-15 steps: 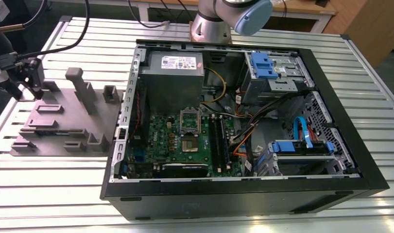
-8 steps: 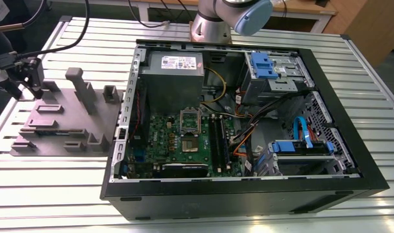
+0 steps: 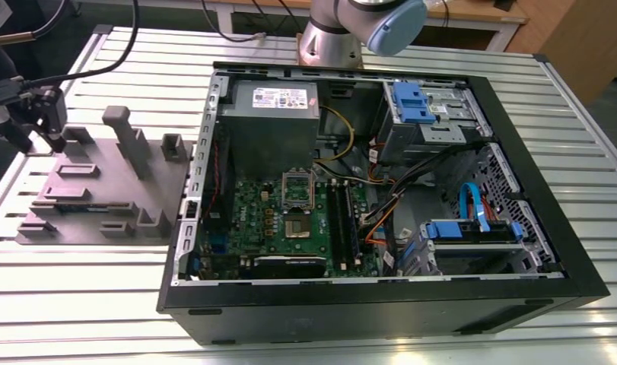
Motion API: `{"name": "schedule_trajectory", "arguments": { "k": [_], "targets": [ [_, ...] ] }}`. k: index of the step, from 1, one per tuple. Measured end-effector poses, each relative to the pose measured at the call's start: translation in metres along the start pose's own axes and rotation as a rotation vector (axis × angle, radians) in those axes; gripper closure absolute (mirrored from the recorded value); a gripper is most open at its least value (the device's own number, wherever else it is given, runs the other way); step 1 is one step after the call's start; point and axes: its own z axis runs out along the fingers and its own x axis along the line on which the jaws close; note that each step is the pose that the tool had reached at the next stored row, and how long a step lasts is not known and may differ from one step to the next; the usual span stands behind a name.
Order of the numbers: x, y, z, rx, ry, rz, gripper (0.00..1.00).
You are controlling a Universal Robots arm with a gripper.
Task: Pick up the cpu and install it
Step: 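Pick up the cpu and move it towards the insertion slot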
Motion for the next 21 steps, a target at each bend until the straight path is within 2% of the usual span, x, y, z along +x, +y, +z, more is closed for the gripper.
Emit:
{"name": "schedule_trajectory", "arguments": {
  "k": [8,11,21],
  "targets": [
    [-0.0001,0.0001,-0.0039,0.0012,0.0002,0.0,0.53],
    [-0.0001,0.0003,-0.0071,0.0011,-0.0021,0.0,0.53],
    [-0.0002,0.0003,-0.0092,0.001,-0.0018,0.0,0.53]
  ]
}}
